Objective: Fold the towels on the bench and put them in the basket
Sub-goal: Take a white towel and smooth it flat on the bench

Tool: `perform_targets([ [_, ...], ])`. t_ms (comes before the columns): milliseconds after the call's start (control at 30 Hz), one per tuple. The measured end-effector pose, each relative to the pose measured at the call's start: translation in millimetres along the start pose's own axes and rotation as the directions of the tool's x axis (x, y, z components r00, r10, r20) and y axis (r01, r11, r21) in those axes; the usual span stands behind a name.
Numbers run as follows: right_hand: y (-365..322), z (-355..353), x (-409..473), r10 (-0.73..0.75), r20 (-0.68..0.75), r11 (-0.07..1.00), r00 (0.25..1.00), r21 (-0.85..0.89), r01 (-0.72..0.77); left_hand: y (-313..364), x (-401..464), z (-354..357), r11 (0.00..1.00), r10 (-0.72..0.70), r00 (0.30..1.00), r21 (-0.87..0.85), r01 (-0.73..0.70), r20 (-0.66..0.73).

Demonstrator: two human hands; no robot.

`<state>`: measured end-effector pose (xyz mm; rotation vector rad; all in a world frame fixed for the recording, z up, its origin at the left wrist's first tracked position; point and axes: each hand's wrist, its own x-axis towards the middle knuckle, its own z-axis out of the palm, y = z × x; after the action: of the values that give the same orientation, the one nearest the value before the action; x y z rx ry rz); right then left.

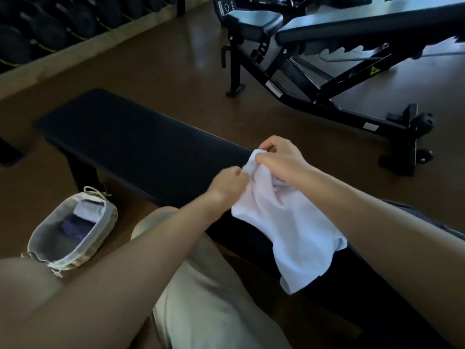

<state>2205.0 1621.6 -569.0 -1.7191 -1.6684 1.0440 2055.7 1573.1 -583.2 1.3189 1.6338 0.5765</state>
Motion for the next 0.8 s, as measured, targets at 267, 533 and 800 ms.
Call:
perform_targets([
  [267, -29.7, 13.9, 17.7, 0.013, 0.005, 0.994, 1.000, 0.105, -0.013, 13.2, -5.2, -71.3, 0.806, -0.234, 0.962, -0.582, 0.110, -0.143],
  [533, -28.4, 43.7, 24.8, 0.038, 0.254, 0.985, 0.966, -0.170, 0.006, -9.9, -3.2, -117.5, 0.974, -0.098, 0.966, -0.221, 0.045, -0.238],
  [800, -22.4, 71.7, 31.9, -0.023, 0.223, 0.867, 0.975, -0.481, 0.130, -34.9, 8.5, -143.0, 0.984, 0.158, 0.912, 0.142, -0.112, -0.378],
])
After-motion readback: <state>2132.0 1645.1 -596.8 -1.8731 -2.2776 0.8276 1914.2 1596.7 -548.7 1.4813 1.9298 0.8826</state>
